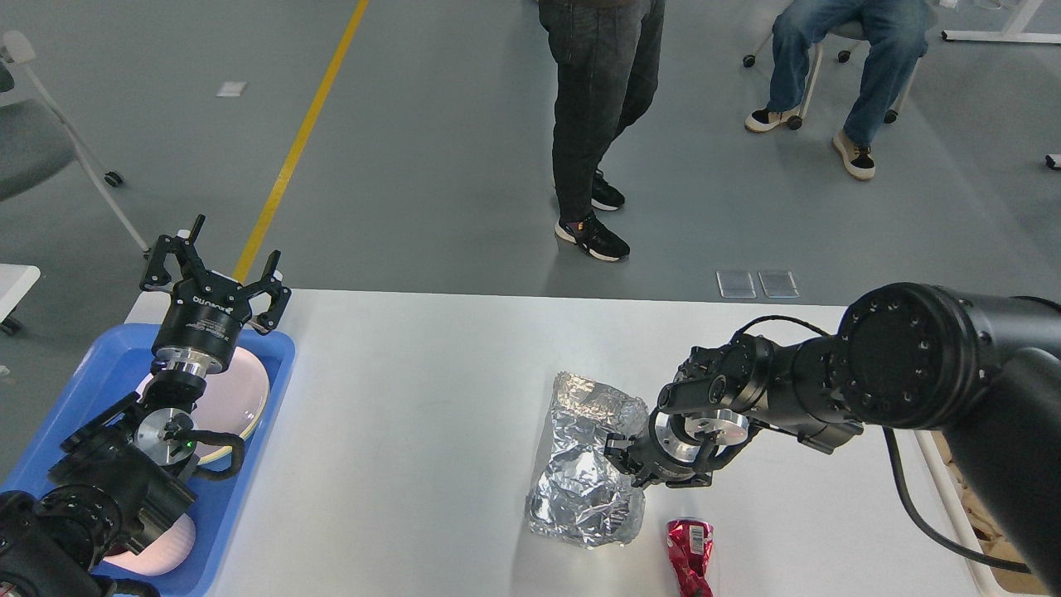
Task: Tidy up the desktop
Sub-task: 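Close the right gripper on the crumpled aluminium foil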
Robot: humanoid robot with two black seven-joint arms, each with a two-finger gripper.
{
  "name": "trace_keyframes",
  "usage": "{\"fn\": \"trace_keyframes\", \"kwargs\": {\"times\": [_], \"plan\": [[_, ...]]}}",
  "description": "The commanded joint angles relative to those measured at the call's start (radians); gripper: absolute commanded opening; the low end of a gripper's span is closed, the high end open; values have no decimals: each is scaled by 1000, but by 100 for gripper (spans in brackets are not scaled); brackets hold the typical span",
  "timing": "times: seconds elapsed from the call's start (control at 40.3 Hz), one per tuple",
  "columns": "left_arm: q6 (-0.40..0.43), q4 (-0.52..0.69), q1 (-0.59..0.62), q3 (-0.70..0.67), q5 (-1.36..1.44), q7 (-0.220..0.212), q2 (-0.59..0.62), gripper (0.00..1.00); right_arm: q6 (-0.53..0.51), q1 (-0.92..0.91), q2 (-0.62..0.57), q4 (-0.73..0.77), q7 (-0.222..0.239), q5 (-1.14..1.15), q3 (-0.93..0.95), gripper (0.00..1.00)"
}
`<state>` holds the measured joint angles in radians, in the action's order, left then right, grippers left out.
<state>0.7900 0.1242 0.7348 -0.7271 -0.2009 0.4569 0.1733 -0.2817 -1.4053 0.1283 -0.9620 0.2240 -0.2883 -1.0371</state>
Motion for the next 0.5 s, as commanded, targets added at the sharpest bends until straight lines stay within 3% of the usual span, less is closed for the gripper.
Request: {"fn": "trace_keyframes", "kwargs": {"times": [0.0,0.298,0.472], "plan": [[0,0,0,0,0,0,0,96,-30,-10,-3,-1,0,-2,5,0],[0,0,0,0,0,0,0,96,-120,-92,-13,-23,2,-5,22,0],[0,0,0,0,0,2,0,96,-200,-253,-111,-110,0,-12,22,0]]}}
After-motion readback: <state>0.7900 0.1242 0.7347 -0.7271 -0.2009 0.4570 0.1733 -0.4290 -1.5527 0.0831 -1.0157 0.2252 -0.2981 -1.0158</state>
